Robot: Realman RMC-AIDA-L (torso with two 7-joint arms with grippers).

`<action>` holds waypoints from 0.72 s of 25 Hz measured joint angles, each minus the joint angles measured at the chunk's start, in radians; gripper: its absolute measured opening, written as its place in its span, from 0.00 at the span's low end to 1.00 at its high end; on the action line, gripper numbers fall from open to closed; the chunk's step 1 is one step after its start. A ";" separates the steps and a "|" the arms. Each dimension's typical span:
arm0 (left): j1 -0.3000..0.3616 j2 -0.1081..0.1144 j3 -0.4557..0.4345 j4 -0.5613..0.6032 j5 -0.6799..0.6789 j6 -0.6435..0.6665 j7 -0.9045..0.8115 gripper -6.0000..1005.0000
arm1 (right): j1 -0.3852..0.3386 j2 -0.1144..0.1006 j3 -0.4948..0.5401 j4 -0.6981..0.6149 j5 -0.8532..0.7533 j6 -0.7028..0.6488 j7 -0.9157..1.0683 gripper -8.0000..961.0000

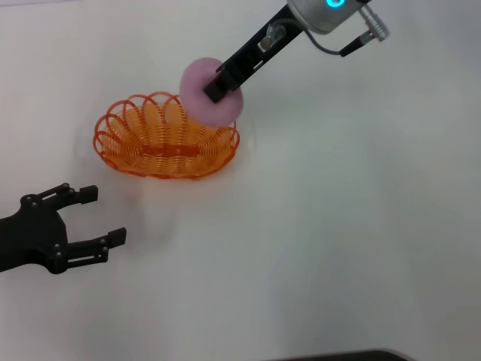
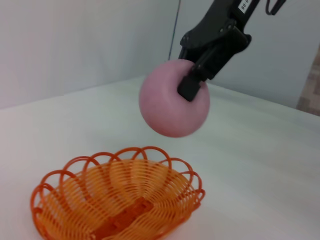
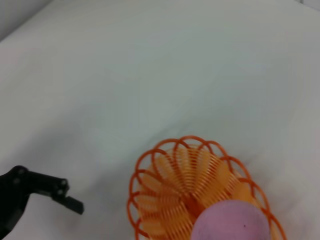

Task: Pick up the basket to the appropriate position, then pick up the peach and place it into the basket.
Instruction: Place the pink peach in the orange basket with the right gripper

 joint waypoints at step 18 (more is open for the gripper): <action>0.008 -0.002 -0.025 -0.012 -0.009 0.003 0.016 0.88 | 0.026 0.004 -0.095 0.205 0.162 0.191 -0.178 0.14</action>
